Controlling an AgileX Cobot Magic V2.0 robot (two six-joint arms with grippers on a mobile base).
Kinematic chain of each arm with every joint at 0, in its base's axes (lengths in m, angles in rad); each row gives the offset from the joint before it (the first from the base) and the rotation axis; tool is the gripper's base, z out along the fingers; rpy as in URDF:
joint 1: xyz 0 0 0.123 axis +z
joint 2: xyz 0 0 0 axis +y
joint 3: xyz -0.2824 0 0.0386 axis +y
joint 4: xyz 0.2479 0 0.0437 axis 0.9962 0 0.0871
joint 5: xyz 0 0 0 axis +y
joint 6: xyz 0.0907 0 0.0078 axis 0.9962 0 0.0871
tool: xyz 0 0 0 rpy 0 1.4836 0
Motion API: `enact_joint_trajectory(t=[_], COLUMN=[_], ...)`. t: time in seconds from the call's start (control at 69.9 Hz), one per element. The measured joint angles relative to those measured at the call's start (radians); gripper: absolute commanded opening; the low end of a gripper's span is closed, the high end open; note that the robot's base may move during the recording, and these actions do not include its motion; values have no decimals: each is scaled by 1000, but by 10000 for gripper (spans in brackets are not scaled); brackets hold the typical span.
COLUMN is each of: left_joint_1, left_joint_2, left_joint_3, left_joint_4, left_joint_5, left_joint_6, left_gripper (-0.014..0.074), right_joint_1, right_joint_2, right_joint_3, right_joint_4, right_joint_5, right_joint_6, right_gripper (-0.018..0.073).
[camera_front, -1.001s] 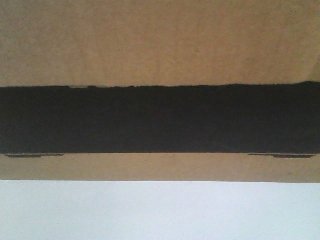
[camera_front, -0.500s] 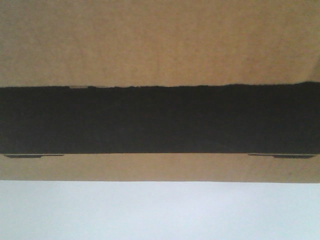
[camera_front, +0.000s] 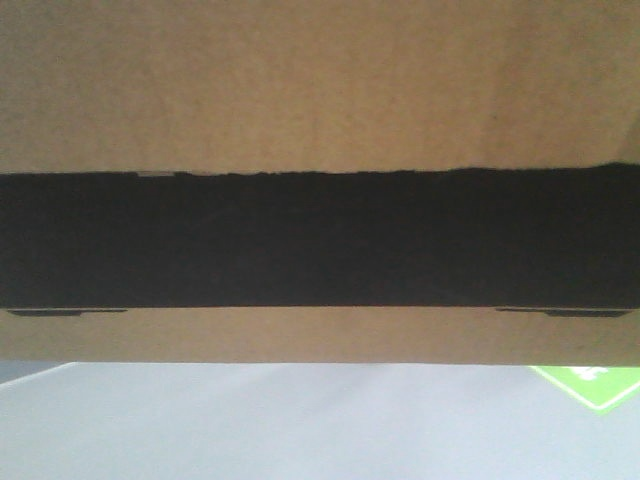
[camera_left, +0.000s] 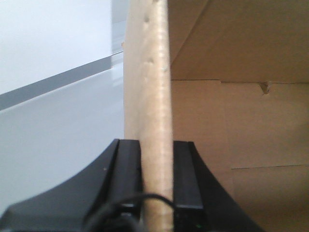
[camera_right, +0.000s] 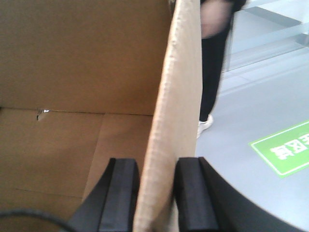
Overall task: Grab box from left shelf to table start
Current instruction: 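Keep holding the box with both grippers while driving to the white table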
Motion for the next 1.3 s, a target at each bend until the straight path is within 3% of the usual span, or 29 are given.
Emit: enact_joint_trajectory(t=[1.301], left_joint_1=[0], left_joint_2=[0], left_joint_3=[0], left_joint_4=[0], left_joint_5=[0], left_joint_6=[0], left_gripper=[-104], right_joint_1=[0], right_joint_2=[0], right_joint_3=[0], right_joint_4=[0], right_joint_5=[-5], right_joint_6=[0], right_gripper=[57])
